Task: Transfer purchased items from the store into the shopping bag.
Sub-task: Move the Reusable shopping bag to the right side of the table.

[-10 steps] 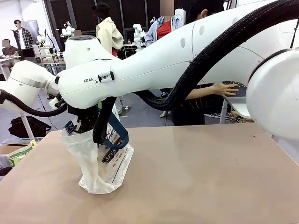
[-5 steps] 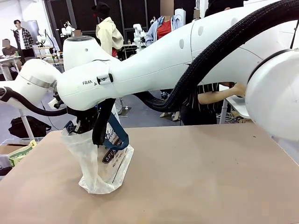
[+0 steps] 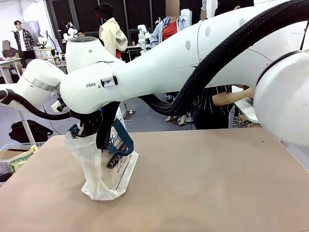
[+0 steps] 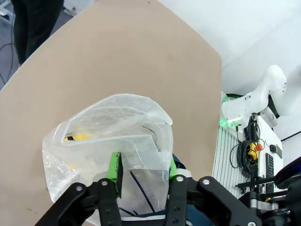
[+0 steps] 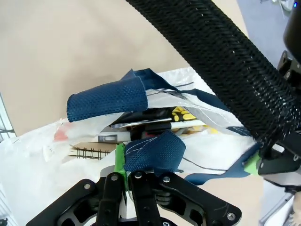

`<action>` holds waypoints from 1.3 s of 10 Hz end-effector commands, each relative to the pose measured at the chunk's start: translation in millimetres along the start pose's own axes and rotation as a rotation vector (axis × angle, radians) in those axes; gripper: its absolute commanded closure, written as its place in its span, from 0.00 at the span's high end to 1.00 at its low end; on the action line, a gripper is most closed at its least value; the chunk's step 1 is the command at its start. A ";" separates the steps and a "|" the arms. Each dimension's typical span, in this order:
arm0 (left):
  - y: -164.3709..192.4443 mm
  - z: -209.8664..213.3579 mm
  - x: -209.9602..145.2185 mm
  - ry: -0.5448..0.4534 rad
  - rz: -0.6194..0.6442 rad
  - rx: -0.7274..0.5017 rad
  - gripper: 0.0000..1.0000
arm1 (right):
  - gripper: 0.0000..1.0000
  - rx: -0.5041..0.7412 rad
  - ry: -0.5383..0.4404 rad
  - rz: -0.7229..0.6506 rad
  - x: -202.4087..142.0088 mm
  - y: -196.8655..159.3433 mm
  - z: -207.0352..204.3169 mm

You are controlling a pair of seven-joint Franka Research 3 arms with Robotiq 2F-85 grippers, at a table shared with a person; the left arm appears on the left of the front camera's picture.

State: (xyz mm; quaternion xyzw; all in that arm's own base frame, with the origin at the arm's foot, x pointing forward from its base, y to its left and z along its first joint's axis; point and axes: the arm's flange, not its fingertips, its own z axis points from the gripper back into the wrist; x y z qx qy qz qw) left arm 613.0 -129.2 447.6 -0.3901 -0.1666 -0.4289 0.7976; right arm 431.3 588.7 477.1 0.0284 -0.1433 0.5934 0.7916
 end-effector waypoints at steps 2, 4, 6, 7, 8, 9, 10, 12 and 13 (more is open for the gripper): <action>-1.2 -1.2 -3.2 0.014 0.004 0.020 0.00 | 0.00 -0.030 -0.018 -0.042 -2.2 7.6 -0.4; -1.0 -1.3 -3.2 0.022 0.004 0.023 0.00 | 0.00 -0.034 -0.027 -0.044 -3.6 7.9 0.3; -1.3 -1.6 -3.3 0.027 0.006 0.023 0.00 | 0.00 -0.033 -0.035 -0.057 -9.7 9.0 5.8; -1.5 -1.6 -3.5 0.029 0.004 0.024 0.00 | 0.20 -0.043 -0.034 -0.079 -14.1 8.0 10.4; -1.4 -1.6 -3.6 0.031 0.003 0.027 0.00 | 0.39 -0.051 -0.035 -0.112 -20.7 5.6 17.0; -1.2 -1.1 -3.6 0.034 0.003 0.029 0.00 | 0.59 -0.070 -0.044 -0.139 -28.4 4.9 24.3; -4.2 0.6 -4.6 0.036 -0.015 0.032 0.00 | 0.78 -0.111 -0.045 -0.175 -39.3 5.3 34.4; -5.3 3.3 -6.9 0.030 -0.017 0.050 0.00 | 1.00 -0.170 -0.091 -0.278 -71.0 0.1 66.7; -5.2 3.6 -7.7 0.031 -0.020 0.056 0.00 | 1.00 -0.178 -0.127 -0.316 -93.6 -8.0 84.0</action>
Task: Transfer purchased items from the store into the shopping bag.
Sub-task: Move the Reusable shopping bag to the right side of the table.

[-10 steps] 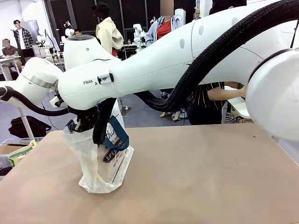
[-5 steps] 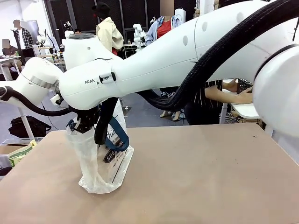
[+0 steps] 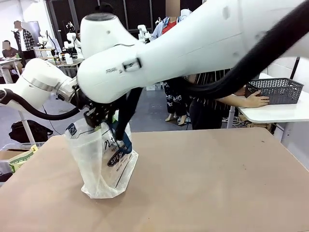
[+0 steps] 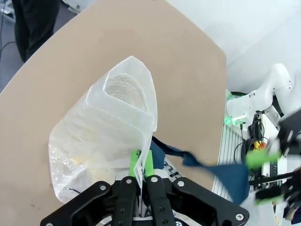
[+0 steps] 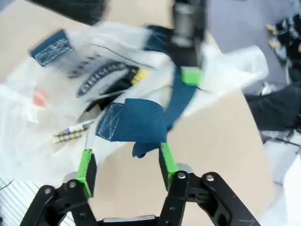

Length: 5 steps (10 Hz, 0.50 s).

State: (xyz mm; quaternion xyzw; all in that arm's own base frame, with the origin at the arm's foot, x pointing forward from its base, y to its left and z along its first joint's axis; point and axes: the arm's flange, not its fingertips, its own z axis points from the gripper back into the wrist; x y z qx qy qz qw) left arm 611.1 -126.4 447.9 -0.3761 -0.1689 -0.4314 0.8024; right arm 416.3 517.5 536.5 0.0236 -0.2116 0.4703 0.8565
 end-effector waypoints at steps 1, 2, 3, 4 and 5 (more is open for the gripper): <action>-2.0 1.5 -4.1 0.025 -0.019 0.040 0.00 | 1.00 -0.088 -0.034 -0.113 -49.8 -23.5 22.4; -3.5 3.5 -6.5 0.024 -0.018 0.036 0.00 | 1.00 -0.109 -0.034 -0.215 -69.0 -45.9 35.3; -4.7 2.9 -6.6 0.023 -0.021 0.035 0.00 | 1.00 -0.109 -0.044 -0.321 -90.7 -70.1 47.2; -6.1 2.3 -6.9 0.035 -0.028 0.044 0.00 | 1.00 -0.136 -0.040 -0.437 -115.2 -95.1 53.8; -7.8 2.2 -7.3 0.049 -0.036 0.055 0.00 | 1.00 -0.164 -0.008 -0.575 -146.9 -125.6 58.0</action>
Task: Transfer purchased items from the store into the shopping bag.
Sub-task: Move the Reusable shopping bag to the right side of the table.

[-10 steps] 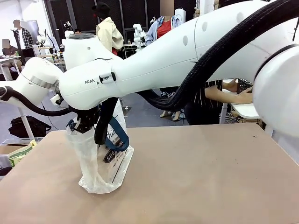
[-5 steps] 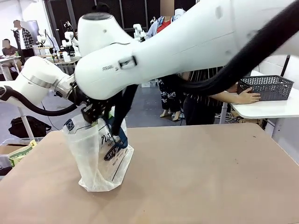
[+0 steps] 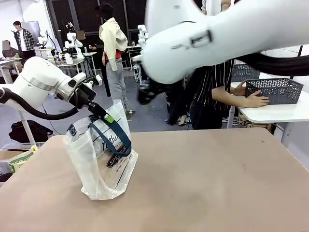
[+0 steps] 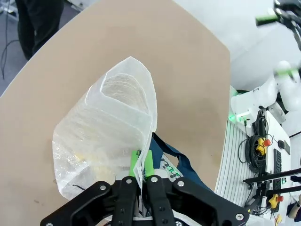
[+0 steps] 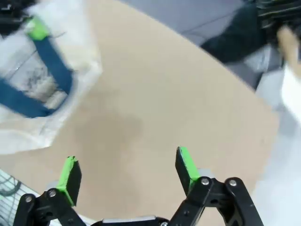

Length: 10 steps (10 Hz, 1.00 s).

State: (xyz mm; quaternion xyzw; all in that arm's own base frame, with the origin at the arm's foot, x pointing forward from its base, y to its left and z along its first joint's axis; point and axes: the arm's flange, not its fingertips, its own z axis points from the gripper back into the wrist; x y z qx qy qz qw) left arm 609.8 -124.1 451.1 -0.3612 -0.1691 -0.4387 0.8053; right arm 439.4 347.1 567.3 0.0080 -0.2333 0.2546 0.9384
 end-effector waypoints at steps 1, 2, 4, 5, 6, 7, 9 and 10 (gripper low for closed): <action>-4.1 -1.4 -5.8 0.035 -0.038 0.036 0.00 | 1.00 -0.061 0.025 -0.255 -44.8 -61.4 -6.1; -6.3 -1.9 -8.0 0.039 -0.048 0.042 0.00 | 1.00 -0.110 0.083 -0.388 -67.9 -101.9 -7.8; -3.4 0.6 -13.7 0.069 -0.064 0.074 0.00 | 1.00 -0.143 0.177 -0.627 -114.7 -170.1 -24.5; -0.6 0.0 -14.2 0.069 -0.068 0.134 0.00 | 1.00 -0.161 0.228 -0.707 -130.1 -191.4 -36.6; 1.9 0.2 -15.7 0.077 -0.068 0.168 0.00 | 1.00 -0.155 0.239 -0.775 -146.2 -208.7 -43.9; 0.5 -0.5 -18.2 0.089 -0.069 0.197 0.00 | 1.00 -0.144 0.260 -0.839 -163.4 -223.9 -46.5; -2.9 -0.3 -20.3 0.112 -0.069 0.243 0.00 | 1.00 -0.133 0.255 -0.918 -187.6 -242.5 -44.8; -5.3 -1.6 -19.5 0.116 -0.085 0.249 0.00 | 1.00 -0.099 0.216 -0.924 -186.0 -241.5 -47.7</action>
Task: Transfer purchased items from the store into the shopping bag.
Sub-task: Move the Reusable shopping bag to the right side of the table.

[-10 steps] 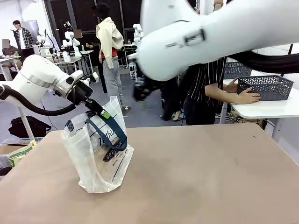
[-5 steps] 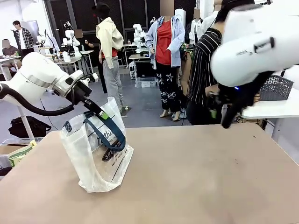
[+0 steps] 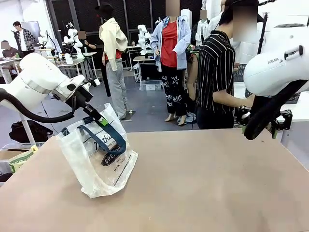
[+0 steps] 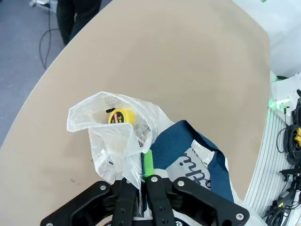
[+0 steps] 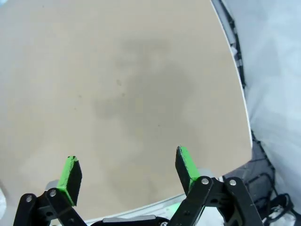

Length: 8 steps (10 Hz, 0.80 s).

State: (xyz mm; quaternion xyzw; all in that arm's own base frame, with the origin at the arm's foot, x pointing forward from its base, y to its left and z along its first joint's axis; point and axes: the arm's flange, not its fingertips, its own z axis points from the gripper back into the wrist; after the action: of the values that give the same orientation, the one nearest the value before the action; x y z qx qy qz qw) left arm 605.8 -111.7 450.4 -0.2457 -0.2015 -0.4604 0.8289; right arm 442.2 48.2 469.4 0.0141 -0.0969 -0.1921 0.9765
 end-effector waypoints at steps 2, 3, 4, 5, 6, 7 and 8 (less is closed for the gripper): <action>-16.8 -2.4 -6.2 0.063 -0.044 0.030 0.00 | 1.00 -0.025 0.002 0.027 1.2 4.6 -2.4; -20.4 7.6 -6.7 0.074 -0.057 0.055 0.00 | 1.00 -0.025 0.002 0.027 1.2 4.6 -2.4; -25.2 21.9 -8.1 0.085 -0.062 0.081 0.00 | 1.00 -0.025 0.002 0.027 1.2 4.6 -2.4; -28.0 40.1 -11.3 0.114 -0.038 0.125 0.00 | 1.00 -0.025 0.002 0.027 1.2 4.6 -2.4; -29.8 62.7 -17.0 0.117 -0.005 0.159 0.00 | 1.00 -0.025 0.002 0.027 1.2 4.6 -2.4; -29.6 79.6 -22.5 0.118 0.029 0.210 0.00 | 1.00 -0.025 0.002 0.027 1.2 4.6 -2.4; -24.5 96.0 -26.1 0.118 0.050 0.228 0.00 | 1.00 -0.025 0.002 0.027 1.2 4.6 -2.4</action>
State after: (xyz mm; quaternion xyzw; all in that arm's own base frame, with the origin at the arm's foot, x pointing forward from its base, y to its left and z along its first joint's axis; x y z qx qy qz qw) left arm 566.5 -56.0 509.7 -0.1453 -0.2003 -0.4493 0.8584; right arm 442.7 52.4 466.9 0.0092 -0.0947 -0.1841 0.9783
